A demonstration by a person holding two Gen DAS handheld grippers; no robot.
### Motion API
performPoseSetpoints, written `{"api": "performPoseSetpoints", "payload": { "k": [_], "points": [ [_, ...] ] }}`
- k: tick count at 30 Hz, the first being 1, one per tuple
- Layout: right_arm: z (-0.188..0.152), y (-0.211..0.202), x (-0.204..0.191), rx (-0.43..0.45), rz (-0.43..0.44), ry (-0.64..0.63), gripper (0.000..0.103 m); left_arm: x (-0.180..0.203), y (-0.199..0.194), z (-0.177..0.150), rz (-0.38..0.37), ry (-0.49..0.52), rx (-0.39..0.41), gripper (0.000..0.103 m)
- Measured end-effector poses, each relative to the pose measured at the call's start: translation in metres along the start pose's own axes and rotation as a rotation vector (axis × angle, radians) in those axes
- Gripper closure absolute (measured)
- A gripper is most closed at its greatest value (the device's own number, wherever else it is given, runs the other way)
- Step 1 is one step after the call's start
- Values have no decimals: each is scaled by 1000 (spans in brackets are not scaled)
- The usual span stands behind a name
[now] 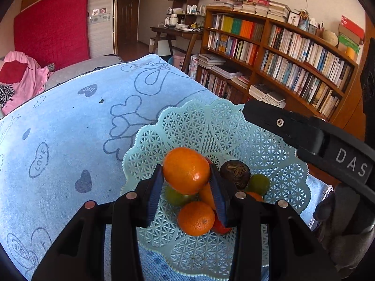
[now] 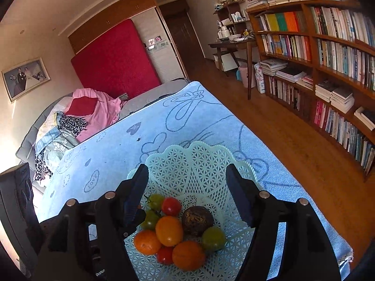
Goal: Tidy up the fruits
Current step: 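Open the right tool over the basket while the left tool lowers the orange into it, then open the left tool in the basket and withdraw both tools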
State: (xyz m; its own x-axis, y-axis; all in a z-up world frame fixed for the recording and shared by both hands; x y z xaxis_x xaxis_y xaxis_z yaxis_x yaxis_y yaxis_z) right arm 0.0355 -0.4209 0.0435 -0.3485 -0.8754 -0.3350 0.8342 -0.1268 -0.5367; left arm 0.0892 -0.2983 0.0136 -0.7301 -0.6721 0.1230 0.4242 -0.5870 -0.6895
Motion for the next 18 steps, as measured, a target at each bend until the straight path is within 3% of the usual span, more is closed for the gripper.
{"api": "performPoseSetpoints", "payload": {
  "k": [3, 12, 18],
  "points": [
    [0, 0, 1, 0, -4, 3, 33, -2, -1, 2, -3, -24, 18, 34],
    [2, -4, 8, 20, -25, 35, 13, -19, -15, 0, 83, -44, 36, 33],
    [1, -8, 0, 17, -11, 21, 8, -23, -25, -7, 169, -12, 47, 32]
  ]
}}
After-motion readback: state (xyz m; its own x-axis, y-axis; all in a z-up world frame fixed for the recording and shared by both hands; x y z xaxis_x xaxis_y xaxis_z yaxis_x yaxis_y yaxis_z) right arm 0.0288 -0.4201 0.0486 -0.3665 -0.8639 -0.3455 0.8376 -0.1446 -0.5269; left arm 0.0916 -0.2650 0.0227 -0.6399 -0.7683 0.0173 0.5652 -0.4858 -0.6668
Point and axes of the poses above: each gripper's, at about its wrist camera, not at the fingertips, and y roughly the way its jaws point, x to its right, z to its top, the point moved 5 cm from there along y, roughly the way its jaws point, and after that the axes turned 1 degree about -z, right-handed, at the moved point
